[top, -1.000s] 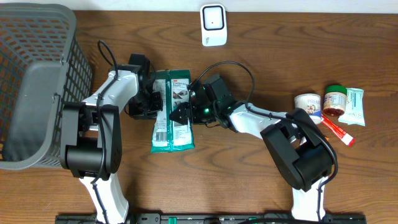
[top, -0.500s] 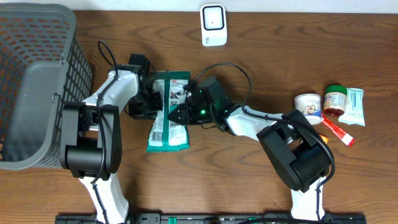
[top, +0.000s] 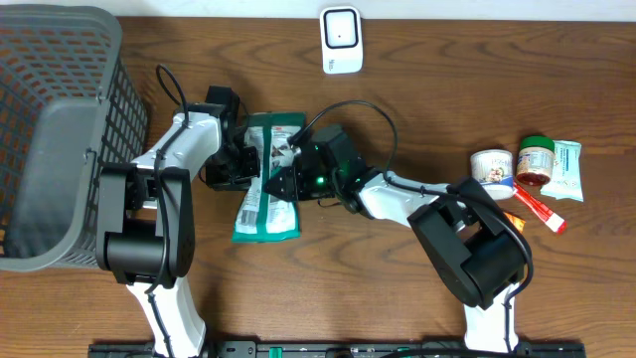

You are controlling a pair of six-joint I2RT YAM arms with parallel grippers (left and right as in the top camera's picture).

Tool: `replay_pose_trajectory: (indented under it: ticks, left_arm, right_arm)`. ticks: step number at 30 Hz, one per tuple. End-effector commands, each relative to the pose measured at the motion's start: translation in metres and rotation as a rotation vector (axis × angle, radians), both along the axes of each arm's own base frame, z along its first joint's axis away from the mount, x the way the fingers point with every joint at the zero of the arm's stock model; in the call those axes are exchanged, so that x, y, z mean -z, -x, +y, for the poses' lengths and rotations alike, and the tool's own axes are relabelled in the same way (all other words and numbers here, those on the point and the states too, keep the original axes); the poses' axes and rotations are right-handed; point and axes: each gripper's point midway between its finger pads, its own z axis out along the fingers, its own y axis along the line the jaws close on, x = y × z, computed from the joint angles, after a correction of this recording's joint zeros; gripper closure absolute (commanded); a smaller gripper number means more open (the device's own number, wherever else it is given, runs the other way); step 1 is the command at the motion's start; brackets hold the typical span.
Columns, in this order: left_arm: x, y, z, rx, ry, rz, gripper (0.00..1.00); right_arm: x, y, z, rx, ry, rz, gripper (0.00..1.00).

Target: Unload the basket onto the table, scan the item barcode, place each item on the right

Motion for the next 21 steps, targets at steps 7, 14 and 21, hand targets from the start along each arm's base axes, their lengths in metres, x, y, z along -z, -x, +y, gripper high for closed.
replay_pose_trajectory:
  ticks: [7,14,21]
  left_arm:
    - [0.022,0.017,-0.009,0.014,0.032,0.066,0.93]
    - [0.014,0.009,-0.010,0.014,0.038,0.035,0.85]
    - [-0.037,-0.019,-0.008,-0.001,0.028,-0.148,0.79]
  right_arm:
    - [0.021,0.005,-0.005,0.023,0.079,0.024,0.86]
    - [0.002,0.012,-0.008,-0.060,-0.033,0.093,0.99]
    - [-0.055,0.033,-0.026,-0.297,-0.300,0.167,0.99]
